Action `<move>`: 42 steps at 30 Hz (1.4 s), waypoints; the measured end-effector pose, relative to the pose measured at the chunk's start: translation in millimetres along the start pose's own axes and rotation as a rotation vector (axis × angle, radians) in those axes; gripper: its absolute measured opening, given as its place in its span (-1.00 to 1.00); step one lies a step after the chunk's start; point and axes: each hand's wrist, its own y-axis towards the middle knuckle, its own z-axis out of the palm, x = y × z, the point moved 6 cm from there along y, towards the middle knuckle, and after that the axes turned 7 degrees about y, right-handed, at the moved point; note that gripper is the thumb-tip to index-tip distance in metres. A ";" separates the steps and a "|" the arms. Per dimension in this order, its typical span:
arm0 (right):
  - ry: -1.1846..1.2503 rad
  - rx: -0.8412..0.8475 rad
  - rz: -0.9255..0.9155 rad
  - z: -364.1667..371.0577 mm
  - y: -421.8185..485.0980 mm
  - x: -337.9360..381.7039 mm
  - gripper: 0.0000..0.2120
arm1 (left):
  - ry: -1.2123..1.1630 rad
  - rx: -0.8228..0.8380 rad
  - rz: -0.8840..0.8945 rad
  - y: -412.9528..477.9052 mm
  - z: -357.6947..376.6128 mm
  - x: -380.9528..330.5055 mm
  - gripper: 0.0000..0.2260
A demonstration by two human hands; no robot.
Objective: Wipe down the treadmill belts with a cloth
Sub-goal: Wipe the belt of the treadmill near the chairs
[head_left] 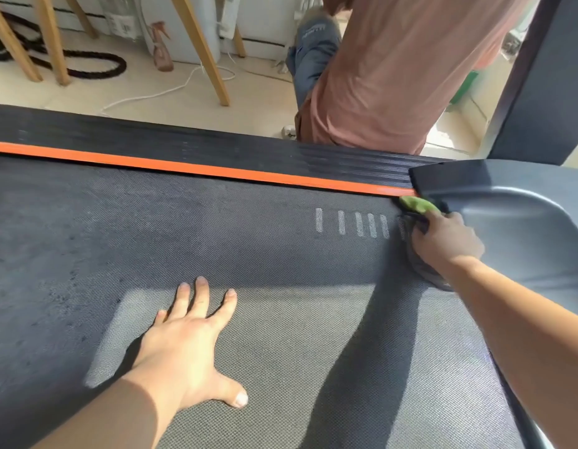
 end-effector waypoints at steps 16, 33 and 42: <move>-0.090 0.081 -0.384 4.1 -39.5 51.1 -0.61 | 0.007 0.030 -0.002 -1.3 -0.9 0.0 0.37; -0.106 0.098 -0.470 51.5 -131.3 225.6 -0.65 | 0.022 0.007 0.008 3.7 1.3 -1.2 0.39; -0.089 0.090 -0.378 26.3 -28.0 143.6 -0.60 | 0.012 0.021 0.019 4.9 5.4 2.9 0.38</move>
